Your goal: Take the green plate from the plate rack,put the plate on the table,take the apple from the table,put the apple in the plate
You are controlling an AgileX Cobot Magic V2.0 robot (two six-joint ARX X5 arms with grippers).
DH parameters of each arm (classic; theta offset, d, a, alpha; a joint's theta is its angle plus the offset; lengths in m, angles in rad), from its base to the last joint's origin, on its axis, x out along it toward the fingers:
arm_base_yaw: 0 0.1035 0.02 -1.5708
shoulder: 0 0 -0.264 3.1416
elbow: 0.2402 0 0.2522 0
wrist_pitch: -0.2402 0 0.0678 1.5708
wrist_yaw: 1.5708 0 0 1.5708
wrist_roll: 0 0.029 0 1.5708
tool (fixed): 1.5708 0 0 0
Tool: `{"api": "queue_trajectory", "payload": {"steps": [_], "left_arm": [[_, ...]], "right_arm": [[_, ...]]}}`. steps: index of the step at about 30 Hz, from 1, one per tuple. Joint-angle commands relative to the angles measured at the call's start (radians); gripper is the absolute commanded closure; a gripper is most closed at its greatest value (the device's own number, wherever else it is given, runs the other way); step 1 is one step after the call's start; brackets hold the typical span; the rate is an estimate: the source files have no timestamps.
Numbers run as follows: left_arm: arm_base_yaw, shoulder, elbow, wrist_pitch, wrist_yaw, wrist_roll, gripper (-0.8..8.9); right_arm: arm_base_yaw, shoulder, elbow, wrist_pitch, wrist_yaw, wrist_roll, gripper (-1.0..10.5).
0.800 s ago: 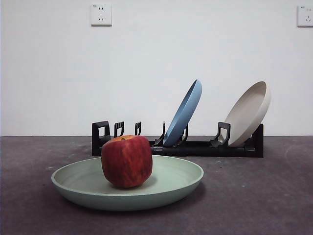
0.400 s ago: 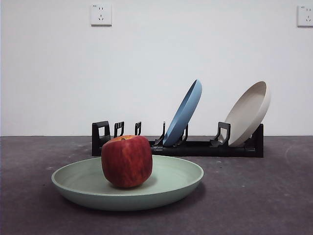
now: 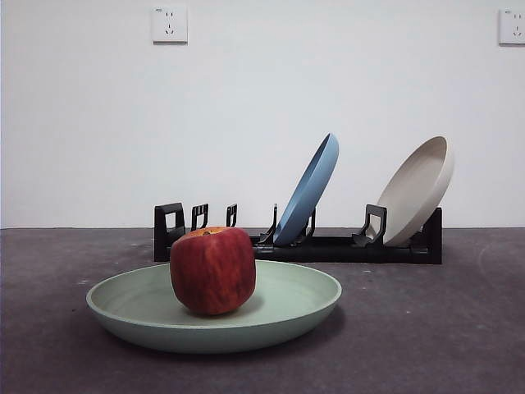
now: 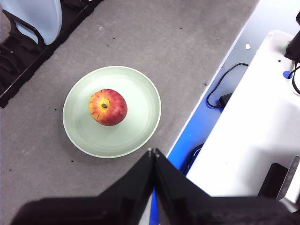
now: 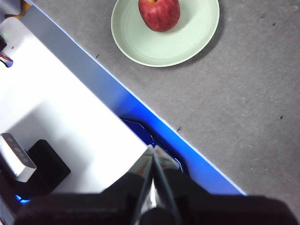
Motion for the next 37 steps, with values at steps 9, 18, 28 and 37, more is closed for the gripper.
{"api": "queue_trajectory", "payload": {"steps": [9,18,28,37], "left_arm": [[0.029,-0.023,-0.002,0.11,-0.133,0.078,8.17],[0.448,-0.13,-0.029,0.594,0.036,0.305,8.17],[0.883,-0.409,-0.426,1.105,0.132,0.312,8.17],[1.056,-0.685,-0.89,1.234,0.13,0.258,8.17]], "right_arm": [[0.003,-0.002,-0.007,0.005,0.002,0.006,9.5],[0.003,-0.002,-0.007,0.005,0.002,0.006,9.5],[0.003,-0.002,-0.007,0.005,0.002,0.006,9.5],[0.003,-0.002,-0.007,0.005,0.002,0.006,9.5]]}}
